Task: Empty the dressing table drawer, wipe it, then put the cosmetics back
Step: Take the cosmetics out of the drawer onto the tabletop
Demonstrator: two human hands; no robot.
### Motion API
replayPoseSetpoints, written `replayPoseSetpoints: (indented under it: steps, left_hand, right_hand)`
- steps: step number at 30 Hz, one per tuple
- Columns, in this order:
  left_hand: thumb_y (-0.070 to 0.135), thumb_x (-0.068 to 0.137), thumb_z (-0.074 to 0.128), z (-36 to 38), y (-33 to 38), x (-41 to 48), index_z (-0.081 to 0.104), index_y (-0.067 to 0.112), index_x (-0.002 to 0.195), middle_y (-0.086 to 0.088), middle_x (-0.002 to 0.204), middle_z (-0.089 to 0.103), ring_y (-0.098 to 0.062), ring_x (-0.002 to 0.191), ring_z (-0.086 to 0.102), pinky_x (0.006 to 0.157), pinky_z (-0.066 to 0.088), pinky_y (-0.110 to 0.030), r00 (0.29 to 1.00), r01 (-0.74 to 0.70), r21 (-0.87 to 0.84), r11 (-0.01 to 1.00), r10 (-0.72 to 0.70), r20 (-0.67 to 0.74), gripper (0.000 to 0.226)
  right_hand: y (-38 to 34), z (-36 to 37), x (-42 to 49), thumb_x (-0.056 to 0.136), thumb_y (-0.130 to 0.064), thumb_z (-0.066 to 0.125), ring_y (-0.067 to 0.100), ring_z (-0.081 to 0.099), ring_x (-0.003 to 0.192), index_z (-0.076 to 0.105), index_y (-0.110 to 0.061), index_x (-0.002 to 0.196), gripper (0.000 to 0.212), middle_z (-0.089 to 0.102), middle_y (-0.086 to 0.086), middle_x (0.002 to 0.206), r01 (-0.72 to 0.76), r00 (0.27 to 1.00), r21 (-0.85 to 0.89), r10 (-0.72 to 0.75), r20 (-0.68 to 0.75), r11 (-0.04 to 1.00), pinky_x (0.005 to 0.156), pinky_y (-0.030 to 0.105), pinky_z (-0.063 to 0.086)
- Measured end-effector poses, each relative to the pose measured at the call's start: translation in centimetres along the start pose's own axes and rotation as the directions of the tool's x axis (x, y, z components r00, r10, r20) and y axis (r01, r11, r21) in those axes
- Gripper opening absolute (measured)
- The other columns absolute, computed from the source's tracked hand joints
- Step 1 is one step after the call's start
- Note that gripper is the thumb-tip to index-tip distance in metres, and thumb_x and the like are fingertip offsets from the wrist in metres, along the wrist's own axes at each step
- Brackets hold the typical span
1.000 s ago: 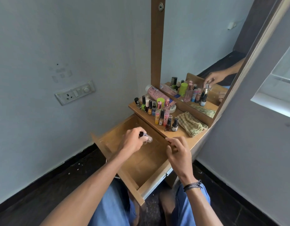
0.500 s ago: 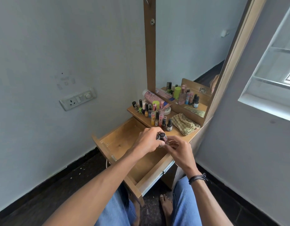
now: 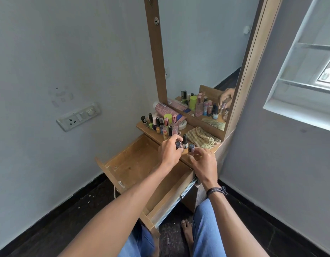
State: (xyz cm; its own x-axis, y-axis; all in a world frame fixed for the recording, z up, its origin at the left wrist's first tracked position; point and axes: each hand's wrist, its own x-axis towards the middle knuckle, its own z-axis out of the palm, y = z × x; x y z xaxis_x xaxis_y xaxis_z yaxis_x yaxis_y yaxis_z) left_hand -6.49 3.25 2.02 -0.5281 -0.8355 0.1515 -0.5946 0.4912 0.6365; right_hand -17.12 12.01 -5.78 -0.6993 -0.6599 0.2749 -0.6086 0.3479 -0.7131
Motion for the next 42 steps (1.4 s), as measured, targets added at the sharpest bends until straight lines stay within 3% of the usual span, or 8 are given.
replayPoseSetpoints:
  steps: [4, 13, 22, 28, 30, 35, 38, 42]
  left_hand:
    - [0.016, 0.081, 0.080, 1.2, -0.5, 0.1, 0.064, 0.025, 0.109, 0.000, 0.107, 0.075, -0.023, 0.097, 0.068, 0.068, 0.044, -0.026, 0.999, 0.011, -0.063, 0.998, -0.014, -0.038, 0.033]
    - [0.009, 0.074, 0.083, 3.4, -1.7, 0.3, 0.056, 0.036, 0.109, 0.005, 0.107, 0.072, -0.016, 0.092, 0.071, 0.077, 0.060, -0.040, 0.999, 0.025, -0.201, 0.979, -0.033, -0.038, 0.052]
    - [-0.002, 0.077, 0.078, 4.0, -2.4, -0.1, 0.057, 0.026, 0.111, 0.002, 0.108, 0.069, -0.014, 0.095, 0.069, 0.078, 0.060, -0.038, 0.995, 0.066, -0.255, 0.965, -0.081, -0.049, 0.049]
    - [0.001, 0.082, 0.075, 2.5, -3.8, -2.1, 0.060, 0.024, 0.110, 0.005, 0.099, 0.063, -0.004, 0.079, 0.066, 0.064, 0.054, -0.015, 0.994, 0.045, -0.288, 0.957, -0.072, -0.083, 0.038]
    - [0.005, 0.085, 0.073, 1.8, -4.7, -3.4, 0.059, 0.027, 0.106, 0.009, 0.098, 0.061, -0.003, 0.080, 0.064, 0.063, 0.052, -0.014, 0.992, 0.047, -0.255, 0.966, -0.074, -0.099, 0.034]
    - [0.008, 0.085, 0.070, -0.3, -8.8, -7.1, 0.060, 0.033, 0.097, 0.019, 0.105, 0.058, -0.007, 0.102, 0.049, 0.077, 0.044, -0.022, 0.987, 0.099, -0.033, 0.995, -0.102, -0.125, 0.030]
    - [0.004, 0.085, 0.067, -1.5, -11.5, -9.1, 0.063, 0.032, 0.095, 0.018, 0.109, 0.060, -0.009, 0.116, 0.040, 0.083, 0.036, -0.022, 0.981, 0.148, 0.122, 0.981, -0.130, -0.145, 0.030]
    - [-0.013, 0.074, 0.062, -2.3, -14.3, -10.7, 0.068, 0.028, 0.093, 0.010, 0.115, 0.063, -0.020, 0.127, 0.041, 0.098, 0.045, -0.039, 0.979, 0.141, 0.295, 0.945, -0.089, -0.185, 0.045]
  right_hand:
    - [0.3, 0.5, 0.3, 0.089, -0.032, 0.075, 0.021, 0.055, 0.098, 0.074, -0.019, 0.107, 0.022, 0.069, -0.002, 0.102, -0.012, 1.000, -0.027, 0.012, -0.013, 1.000, 0.083, 0.031, 0.043]
    - [0.9, 1.2, 0.0, 0.091, -0.031, 0.075, 0.020, 0.056, 0.101, 0.072, -0.016, 0.116, 0.030, 0.067, -0.001, 0.107, -0.001, 0.999, -0.013, 0.000, -0.038, 1.000, 0.086, 0.030, 0.044]
    - [0.4, 0.6, -0.9, 0.085, -0.023, 0.082, 0.015, 0.062, 0.092, 0.071, -0.016, 0.114, 0.032, 0.066, -0.003, 0.104, -0.027, 0.997, 0.086, 0.033, -0.072, 0.996, 0.083, 0.033, 0.054]
    - [0.2, -2.5, 0.5, 0.086, -0.001, 0.069, 0.022, 0.056, 0.090, 0.072, -0.009, 0.092, 0.011, 0.065, 0.003, 0.097, 0.138, 0.914, -0.007, -0.129, -0.386, 0.990, 0.079, 0.031, 0.047]
    - [0.4, -3.2, 2.9, 0.086, -0.004, 0.070, 0.026, 0.057, 0.100, 0.075, -0.009, 0.101, 0.017, 0.066, 0.006, 0.108, 0.153, 0.935, -0.103, -0.178, -0.307, 0.983, 0.087, 0.035, 0.049]
    - [1.1, -3.0, 7.0, 0.093, -0.029, 0.067, 0.038, 0.059, 0.113, 0.067, -0.015, 0.130, 0.040, 0.063, 0.012, 0.134, 0.153, 0.978, -0.296, -0.101, 0.184, 0.943, 0.097, 0.045, 0.051]
    - [1.8, -2.5, 7.1, 0.093, -0.031, 0.067, 0.041, 0.062, 0.111, 0.067, -0.013, 0.130, 0.040, 0.064, 0.017, 0.131, 0.125, 0.978, -0.304, -0.065, 0.199, 0.944, 0.095, 0.046, 0.051]
    - [1.8, -2.5, 6.5, 0.088, -0.016, 0.064, 0.046, 0.061, 0.091, 0.068, -0.005, 0.104, 0.020, 0.067, 0.022, 0.103, 0.082, 0.996, -0.325, -0.067, 0.059, 0.942, 0.078, 0.047, 0.050]
